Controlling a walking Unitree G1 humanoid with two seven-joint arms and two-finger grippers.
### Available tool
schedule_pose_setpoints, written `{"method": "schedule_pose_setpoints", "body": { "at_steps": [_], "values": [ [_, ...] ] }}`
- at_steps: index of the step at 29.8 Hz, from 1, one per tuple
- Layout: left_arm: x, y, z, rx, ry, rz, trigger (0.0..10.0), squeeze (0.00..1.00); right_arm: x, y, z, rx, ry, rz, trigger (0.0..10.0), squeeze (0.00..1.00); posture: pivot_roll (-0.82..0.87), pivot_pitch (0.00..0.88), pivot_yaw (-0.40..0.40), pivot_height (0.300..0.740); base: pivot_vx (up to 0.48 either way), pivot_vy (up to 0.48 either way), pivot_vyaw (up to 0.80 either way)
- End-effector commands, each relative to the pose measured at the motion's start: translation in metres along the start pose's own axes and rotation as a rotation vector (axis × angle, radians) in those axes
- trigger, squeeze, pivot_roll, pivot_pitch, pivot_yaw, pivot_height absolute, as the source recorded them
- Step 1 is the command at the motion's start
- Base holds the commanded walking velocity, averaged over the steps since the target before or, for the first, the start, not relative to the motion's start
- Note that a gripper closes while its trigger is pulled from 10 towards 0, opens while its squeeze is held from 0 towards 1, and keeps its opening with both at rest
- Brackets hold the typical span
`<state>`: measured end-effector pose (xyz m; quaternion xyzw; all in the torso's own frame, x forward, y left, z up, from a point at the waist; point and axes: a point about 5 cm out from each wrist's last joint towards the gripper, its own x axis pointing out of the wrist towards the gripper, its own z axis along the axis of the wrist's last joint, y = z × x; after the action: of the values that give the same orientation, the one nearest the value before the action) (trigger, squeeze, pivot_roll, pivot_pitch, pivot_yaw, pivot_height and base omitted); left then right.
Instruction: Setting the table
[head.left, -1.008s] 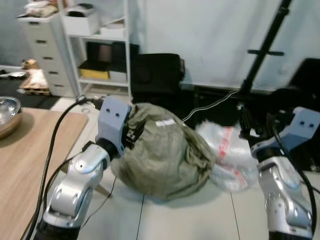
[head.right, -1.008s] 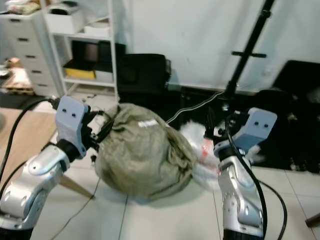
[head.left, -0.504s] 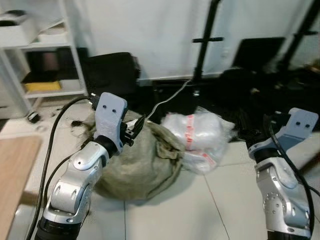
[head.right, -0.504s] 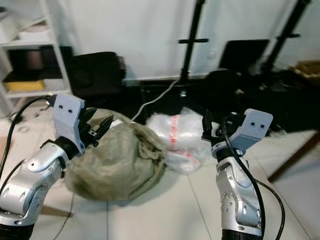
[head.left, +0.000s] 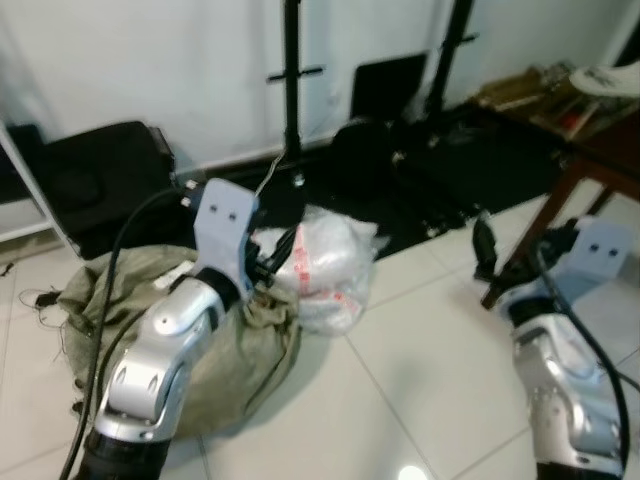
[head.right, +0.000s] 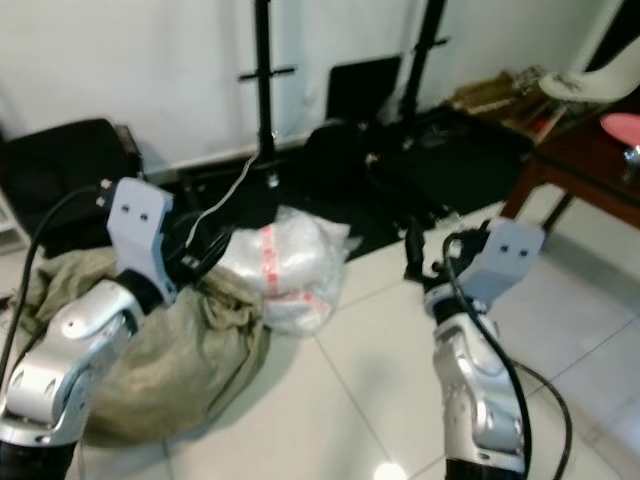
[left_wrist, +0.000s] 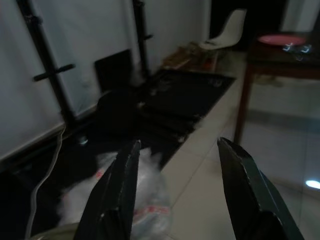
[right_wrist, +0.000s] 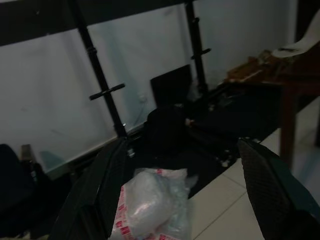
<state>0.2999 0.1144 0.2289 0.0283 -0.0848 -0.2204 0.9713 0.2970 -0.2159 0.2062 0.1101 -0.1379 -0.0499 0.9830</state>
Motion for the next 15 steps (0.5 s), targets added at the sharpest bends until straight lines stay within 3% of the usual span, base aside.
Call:
{"method": "schedule_pose_setpoints", "body": {
  "at_steps": [1,7,15],
  "values": [
    [-0.0008,0.0004,-0.0048,-0.023,0.023,0.003,10.0,0.00,-0.0023,-0.0017,-0.0038,0.002,0.017,-0.009,10.0,0.00,-0.08,0.000,0.080,0.740,0.000,0.000,-0.80],
    [0.0002,0.0013,-0.0044,-0.066,0.016,0.006,10.0,0.00,-0.0027,-0.0017,-0.0038,0.001,0.017,-0.011,10.0,0.00,-0.09,0.000,0.081,0.740,0.000,0.000,-0.80],
    [0.0012,0.0014,-0.0037,-0.064,0.011,0.003,10.0,0.00,-0.0031,-0.0022,-0.0040,0.002,0.018,-0.014,10.0,0.00,-0.09,0.000,0.083,0.740,0.000,0.000,-0.80]
  ]
}}
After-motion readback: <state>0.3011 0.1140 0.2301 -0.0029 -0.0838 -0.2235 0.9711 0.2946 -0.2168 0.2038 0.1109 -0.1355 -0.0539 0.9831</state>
